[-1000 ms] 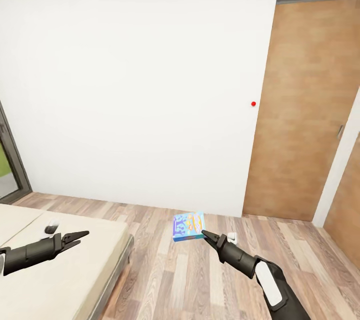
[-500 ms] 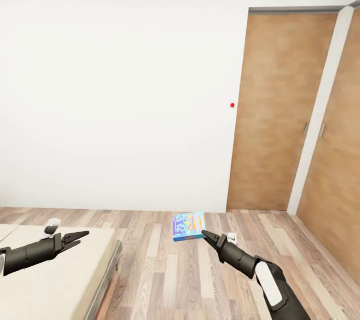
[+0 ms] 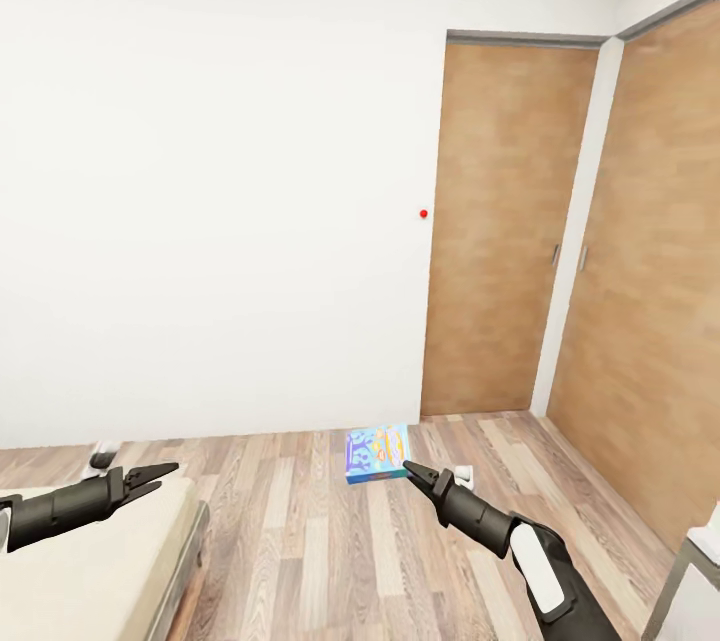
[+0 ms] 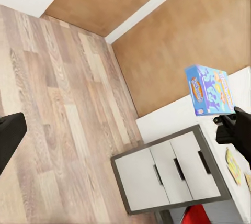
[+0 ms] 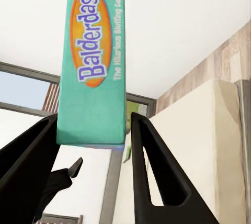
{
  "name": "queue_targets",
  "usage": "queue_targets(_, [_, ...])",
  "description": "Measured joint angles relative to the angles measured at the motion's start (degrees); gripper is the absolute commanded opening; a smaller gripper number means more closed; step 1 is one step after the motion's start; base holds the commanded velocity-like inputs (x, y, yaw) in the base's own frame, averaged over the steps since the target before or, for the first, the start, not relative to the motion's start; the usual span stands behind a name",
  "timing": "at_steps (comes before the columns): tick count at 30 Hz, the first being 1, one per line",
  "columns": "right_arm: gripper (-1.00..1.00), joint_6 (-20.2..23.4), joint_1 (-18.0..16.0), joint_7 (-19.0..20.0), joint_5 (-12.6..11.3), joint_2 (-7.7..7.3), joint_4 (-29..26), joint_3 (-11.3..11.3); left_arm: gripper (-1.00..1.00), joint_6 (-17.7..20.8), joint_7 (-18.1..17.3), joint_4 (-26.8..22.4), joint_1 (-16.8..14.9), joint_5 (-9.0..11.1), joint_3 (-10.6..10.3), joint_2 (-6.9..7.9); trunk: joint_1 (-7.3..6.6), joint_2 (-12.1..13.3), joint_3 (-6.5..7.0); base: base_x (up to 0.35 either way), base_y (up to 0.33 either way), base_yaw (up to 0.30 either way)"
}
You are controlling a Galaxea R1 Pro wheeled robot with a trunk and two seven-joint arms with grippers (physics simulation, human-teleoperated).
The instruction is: Put all the toys in the child's room - the three board games (two on the bed and one on the table), the two jigsaw puzzles on the table, and the tennis ball on the table - inside the toy box on the table in the child's room.
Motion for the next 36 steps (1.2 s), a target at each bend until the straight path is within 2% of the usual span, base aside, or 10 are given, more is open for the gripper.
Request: queue_targets(36, [-1.0,-0.09,0.03,0.0,0.21,-0.02,0.09,-0.08,1.0,0.03,0.0,-0.01,0.0,-0.03,-0.01,0.05,0.0,0.0,1.81,0.0,0.0,-0.263])
